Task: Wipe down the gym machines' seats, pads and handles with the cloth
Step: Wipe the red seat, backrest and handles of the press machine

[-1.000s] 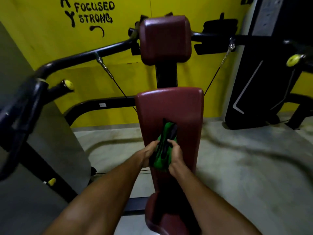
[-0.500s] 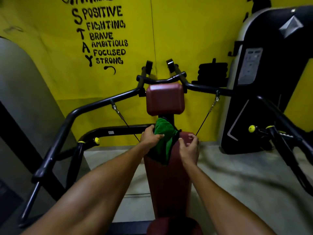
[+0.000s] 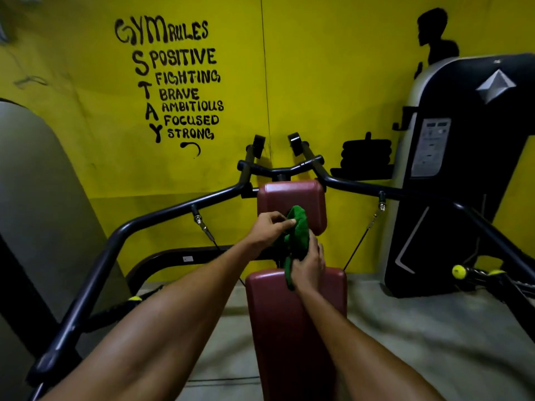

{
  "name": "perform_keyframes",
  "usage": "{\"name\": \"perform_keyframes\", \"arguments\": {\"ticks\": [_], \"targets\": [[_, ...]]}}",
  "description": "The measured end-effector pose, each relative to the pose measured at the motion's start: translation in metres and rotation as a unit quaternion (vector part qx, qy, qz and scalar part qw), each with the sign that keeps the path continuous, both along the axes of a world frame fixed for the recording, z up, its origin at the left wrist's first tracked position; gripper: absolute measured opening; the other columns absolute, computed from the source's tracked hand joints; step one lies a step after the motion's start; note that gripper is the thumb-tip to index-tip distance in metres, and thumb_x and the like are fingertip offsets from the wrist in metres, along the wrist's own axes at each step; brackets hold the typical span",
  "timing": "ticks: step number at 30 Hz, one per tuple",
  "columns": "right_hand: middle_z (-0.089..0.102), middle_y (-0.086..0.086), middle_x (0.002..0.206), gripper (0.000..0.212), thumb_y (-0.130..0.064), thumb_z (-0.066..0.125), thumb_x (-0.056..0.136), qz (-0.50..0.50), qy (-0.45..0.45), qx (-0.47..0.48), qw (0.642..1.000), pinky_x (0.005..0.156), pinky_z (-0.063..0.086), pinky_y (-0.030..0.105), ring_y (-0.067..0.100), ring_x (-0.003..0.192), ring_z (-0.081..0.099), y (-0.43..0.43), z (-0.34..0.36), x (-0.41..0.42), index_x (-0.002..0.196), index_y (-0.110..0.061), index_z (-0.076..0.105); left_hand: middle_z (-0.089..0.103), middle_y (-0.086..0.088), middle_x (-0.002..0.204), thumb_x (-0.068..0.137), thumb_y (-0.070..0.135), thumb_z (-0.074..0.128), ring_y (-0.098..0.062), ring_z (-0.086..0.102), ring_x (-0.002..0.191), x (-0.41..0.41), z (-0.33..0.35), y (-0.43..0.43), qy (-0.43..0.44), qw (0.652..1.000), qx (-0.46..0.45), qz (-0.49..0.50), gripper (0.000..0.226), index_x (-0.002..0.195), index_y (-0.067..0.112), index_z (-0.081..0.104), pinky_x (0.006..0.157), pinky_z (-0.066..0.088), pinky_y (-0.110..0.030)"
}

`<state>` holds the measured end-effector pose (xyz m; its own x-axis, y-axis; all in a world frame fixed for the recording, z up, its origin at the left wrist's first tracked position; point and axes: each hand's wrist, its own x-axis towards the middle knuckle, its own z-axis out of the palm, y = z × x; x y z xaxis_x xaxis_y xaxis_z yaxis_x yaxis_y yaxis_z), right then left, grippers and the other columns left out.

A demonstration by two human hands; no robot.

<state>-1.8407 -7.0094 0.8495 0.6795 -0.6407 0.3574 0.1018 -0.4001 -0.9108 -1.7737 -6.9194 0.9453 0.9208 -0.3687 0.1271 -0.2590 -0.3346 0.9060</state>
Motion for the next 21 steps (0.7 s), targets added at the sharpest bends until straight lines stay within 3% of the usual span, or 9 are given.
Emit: {"name": "perform_keyframes", "arguments": {"ticks": [2,5,8,11,13,16,18,21], "targets": [[0.046,0.008,0.150,0.078,-0.003,0.074,0.084,-0.048,-0.002,-0.028,0.998,0.103,0.044,0.039,0.031,0.133,0.047,0.001,0.002,0.029,0.153,-0.020,0.043,0.074,-0.007,0.084,0.091,0.032,0.067,-0.024,0.071,0.080,0.038,-0.001,0.001,0.005,0.996,-0.022,0.081,0.016,0.085,0.018,0.067,0.070,0.059,-0.041],[0.035,0.004,0.158,0.090,-0.006,0.080,0.081,-0.078,0.011,-0.093,0.993,0.102,0.046,0.040,0.031,0.134,0.042,0.000,-0.003,0.072,0.157,-0.027,0.037,0.073,-0.005,0.091,0.094,0.039,0.057,-0.026,0.068,0.087,0.092,-0.011,0.013,-0.012,0.983,0.031,0.180,0.023,0.092,0.018,0.067,0.070,0.050,-0.033],[0.023,0.000,0.164,0.105,-0.010,0.082,0.077,-0.043,0.067,-0.203,0.976,0.107,0.047,0.044,0.031,0.139,0.037,-0.005,-0.016,0.099,0.159,-0.040,0.025,0.070,-0.013,0.098,0.094,0.045,0.049,-0.034,0.066,0.095,0.134,-0.028,0.019,0.039,0.979,0.006,0.199,0.028,0.089,0.019,0.057,0.080,0.053,-0.043],[0.008,0.002,0.168,0.110,-0.035,0.085,0.074,-0.052,0.139,-0.327,0.933,0.112,0.041,0.052,0.032,0.144,0.025,-0.005,-0.033,0.122,0.160,-0.043,0.018,0.065,-0.012,0.119,0.096,0.051,0.040,-0.034,0.061,0.109,0.169,-0.038,0.014,0.114,0.978,-0.031,0.171,0.038,0.109,0.020,0.058,0.094,0.050,-0.048],[0.013,0.008,0.167,0.111,-0.063,0.081,0.069,-0.084,0.128,-0.391,0.908,0.112,0.038,0.055,0.033,0.140,0.027,-0.009,-0.034,0.134,0.159,-0.037,0.022,0.065,-0.009,0.118,0.101,0.052,0.034,-0.029,0.061,0.109,0.170,-0.032,0.010,0.183,0.969,-0.106,0.130,0.048,0.118,0.015,0.059,0.088,0.048,-0.039],[0.022,0.011,0.162,0.124,-0.093,0.062,0.057,-0.100,0.086,-0.452,0.882,0.107,0.035,0.054,0.035,0.131,0.034,-0.029,-0.020,0.157,0.159,-0.034,0.024,0.070,-0.006,0.096,0.102,0.057,0.028,-0.023,0.063,0.094,0.184,-0.032,0.000,0.274,0.949,-0.149,0.053,0.057,0.101,0.015,0.067,0.086,0.048,-0.037],[0.026,0.010,0.158,0.123,-0.097,0.056,0.055,-0.095,0.057,-0.498,0.860,0.102,0.036,0.052,0.034,0.127,0.037,-0.043,-0.001,0.169,0.158,-0.035,0.027,0.071,-0.008,0.090,0.101,0.059,0.030,-0.023,0.065,0.087,0.190,-0.031,-0.003,0.298,0.938,-0.173,0.030,0.059,0.095,0.016,0.070,0.082,0.051,-0.035],[0.043,0.006,0.148,0.103,-0.090,0.062,0.060,-0.091,0.003,-0.528,0.844,0.095,0.037,0.046,0.032,0.118,0.043,-0.057,0.032,0.191,0.147,-0.038,0.047,0.070,-0.020,0.110,0.098,0.062,0.034,-0.035,0.065,0.100,0.206,-0.036,-0.004,0.354,0.902,-0.245,0.001,0.063,0.109,0.010,0.068,0.088,0.052,-0.042]]}}
